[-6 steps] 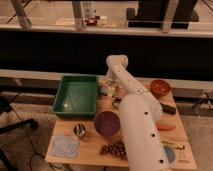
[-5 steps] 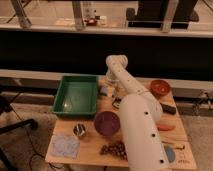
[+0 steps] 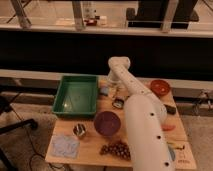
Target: Place sponge in red bowl
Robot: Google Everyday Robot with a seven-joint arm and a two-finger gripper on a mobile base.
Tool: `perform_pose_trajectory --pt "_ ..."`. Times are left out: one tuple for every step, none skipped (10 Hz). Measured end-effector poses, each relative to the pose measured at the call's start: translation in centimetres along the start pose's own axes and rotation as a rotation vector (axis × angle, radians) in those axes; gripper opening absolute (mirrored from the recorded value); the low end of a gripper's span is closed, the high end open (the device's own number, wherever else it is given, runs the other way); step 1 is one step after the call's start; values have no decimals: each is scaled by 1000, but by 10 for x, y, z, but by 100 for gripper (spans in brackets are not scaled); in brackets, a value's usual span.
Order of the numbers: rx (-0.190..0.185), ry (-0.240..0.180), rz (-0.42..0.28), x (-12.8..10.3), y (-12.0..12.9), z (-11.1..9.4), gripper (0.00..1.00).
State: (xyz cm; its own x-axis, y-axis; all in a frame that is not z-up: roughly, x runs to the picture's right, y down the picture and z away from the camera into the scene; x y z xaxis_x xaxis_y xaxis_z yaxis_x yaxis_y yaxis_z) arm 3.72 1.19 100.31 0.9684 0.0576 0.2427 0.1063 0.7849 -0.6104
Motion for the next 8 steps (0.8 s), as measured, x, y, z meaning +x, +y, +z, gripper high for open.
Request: perform_pose_trajectory --pt "-2 -5 -3 0 1 0 49" --pt "0 -7 -3 1 2 -1 40" --pt "2 -10 -2 2 2 -2 31" --pt "8 -16 3 0 3 -5 17" --pt "16 -20 12 1 4 -8 9" --pt "27 -22 22 2 4 -14 3" --pt "44 -26 42 7 6 -25 0" --pt "57 -28 56 10 6 -35 0"
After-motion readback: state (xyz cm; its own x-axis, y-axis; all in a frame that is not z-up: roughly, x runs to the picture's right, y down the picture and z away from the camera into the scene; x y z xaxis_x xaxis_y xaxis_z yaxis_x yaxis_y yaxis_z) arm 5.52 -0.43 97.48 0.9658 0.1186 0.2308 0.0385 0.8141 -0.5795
